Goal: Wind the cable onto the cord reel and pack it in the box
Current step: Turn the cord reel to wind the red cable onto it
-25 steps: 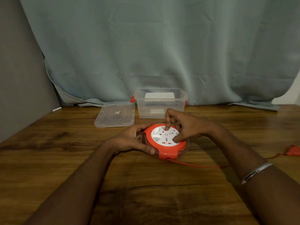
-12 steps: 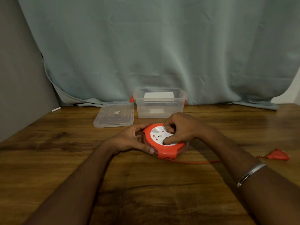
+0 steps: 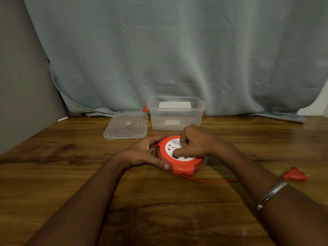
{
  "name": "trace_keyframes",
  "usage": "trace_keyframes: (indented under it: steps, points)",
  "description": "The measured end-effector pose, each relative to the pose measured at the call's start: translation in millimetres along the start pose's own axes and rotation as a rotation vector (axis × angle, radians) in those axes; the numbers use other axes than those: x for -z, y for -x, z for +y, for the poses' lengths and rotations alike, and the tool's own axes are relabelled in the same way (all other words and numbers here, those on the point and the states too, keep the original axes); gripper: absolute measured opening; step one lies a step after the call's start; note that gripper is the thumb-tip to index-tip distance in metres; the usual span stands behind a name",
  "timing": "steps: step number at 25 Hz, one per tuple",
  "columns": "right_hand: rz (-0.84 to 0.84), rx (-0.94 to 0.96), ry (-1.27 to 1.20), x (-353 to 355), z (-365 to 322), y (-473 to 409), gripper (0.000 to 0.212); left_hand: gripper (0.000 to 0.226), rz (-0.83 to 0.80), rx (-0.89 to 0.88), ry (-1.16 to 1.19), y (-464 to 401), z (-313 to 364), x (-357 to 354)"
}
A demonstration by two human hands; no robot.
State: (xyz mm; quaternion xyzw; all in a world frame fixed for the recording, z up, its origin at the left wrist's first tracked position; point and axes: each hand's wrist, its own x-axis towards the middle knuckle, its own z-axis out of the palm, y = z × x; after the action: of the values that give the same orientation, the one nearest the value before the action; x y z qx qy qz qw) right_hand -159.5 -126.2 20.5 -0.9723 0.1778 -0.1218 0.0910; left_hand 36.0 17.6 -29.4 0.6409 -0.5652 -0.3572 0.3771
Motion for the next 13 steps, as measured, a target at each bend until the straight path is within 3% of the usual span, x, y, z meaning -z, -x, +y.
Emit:
trace_keyframes:
  steps: [9, 13]
  points:
    - [0.036, -0.07, 0.052, 1, -14, 2, 0.051, 0.127, 0.035, -0.007, -0.01, 1, 1, -2]
    - [0.161, -0.181, 0.12, -10, -22, 1, 0.044, 0.092, 0.076, -0.042, -0.001, 1, 5, -7]
